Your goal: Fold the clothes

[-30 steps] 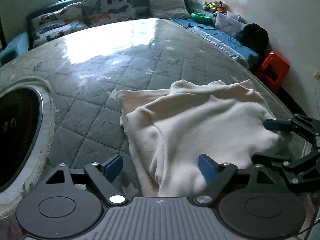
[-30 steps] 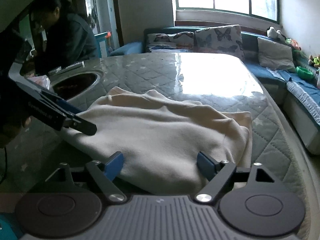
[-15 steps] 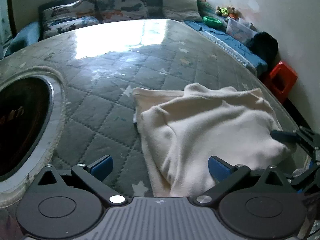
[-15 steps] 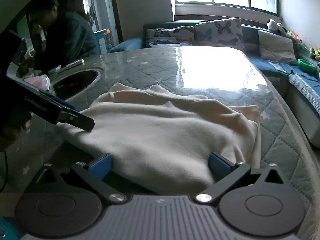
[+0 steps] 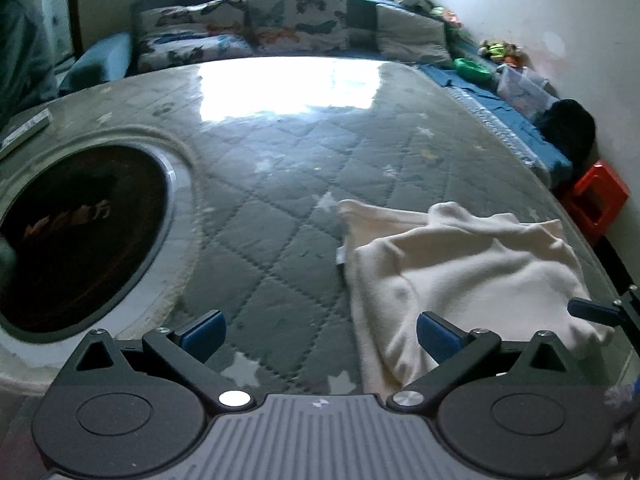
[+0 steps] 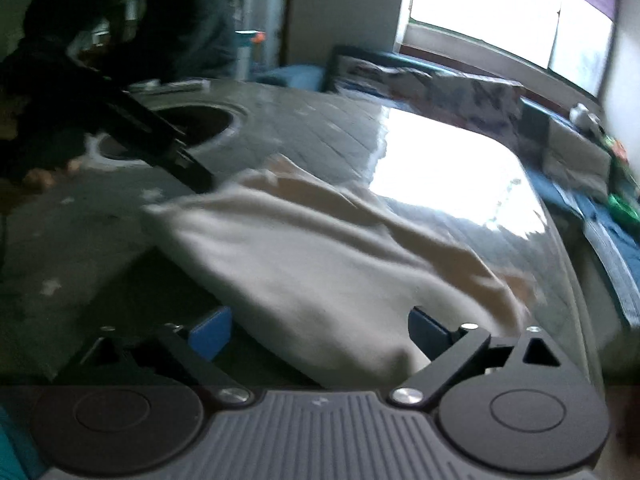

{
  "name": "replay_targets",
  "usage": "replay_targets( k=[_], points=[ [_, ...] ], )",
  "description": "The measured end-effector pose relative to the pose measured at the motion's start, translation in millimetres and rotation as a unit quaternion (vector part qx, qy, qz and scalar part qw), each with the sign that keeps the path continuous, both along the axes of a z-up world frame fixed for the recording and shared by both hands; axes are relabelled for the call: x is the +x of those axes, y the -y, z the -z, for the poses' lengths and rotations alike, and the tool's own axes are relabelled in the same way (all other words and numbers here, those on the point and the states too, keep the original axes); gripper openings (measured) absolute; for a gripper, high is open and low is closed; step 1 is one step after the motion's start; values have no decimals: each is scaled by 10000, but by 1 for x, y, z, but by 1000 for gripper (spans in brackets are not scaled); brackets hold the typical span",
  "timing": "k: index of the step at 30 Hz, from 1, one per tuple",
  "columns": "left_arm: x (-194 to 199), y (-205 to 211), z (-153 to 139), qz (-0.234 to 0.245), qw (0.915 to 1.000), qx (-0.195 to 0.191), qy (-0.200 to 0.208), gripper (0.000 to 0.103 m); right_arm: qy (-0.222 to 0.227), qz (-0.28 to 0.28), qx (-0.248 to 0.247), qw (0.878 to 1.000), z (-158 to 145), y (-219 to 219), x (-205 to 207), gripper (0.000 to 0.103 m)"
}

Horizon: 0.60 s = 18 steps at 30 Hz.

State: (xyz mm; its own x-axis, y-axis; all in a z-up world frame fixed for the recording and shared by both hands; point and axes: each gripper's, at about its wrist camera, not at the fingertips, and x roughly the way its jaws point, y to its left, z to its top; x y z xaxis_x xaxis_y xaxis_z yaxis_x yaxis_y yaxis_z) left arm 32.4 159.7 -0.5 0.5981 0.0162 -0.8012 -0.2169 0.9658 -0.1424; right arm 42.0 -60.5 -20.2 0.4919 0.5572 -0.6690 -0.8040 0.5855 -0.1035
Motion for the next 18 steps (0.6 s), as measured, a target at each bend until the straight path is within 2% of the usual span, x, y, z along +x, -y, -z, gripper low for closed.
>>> replay_targets(
  k=[3,5,10,12,14,15,16,18],
  points=[
    [-2,-5,-1,-127,9999,-30,-31,103,26,-429,59,9991,-8,-20,-10,83],
    [-3,-8,-2,-204,9998,-57,-40,103,38,-689,36,9976,-10,-34,-15,71],
    [-6,-15,-2,-291,9992,-257,-66,103,117,-1197,-189,9926,-6,-74,-24,48],
    [-6,-19,-1,-370,9982,-456,-84,103,214,-1282,-277,9911,-1,-83,-27,44],
    [-7,-26,0,-500,9953,-823,-101,103,369,-1260,-353,9907,2,-90,-29,31],
    [-7,-28,1,-543,9934,-1003,-116,103,343,-1221,-303,9915,1,-90,-28,28],
    [-6,-29,3,-555,9915,-1167,-137,103,295,-1177,-232,9923,-1,-90,-26,21],
    [-4,-29,4,-570,9883,-1408,-154,103,180,-1071,-16,9941,-5,-85,-22,18]
  ],
)
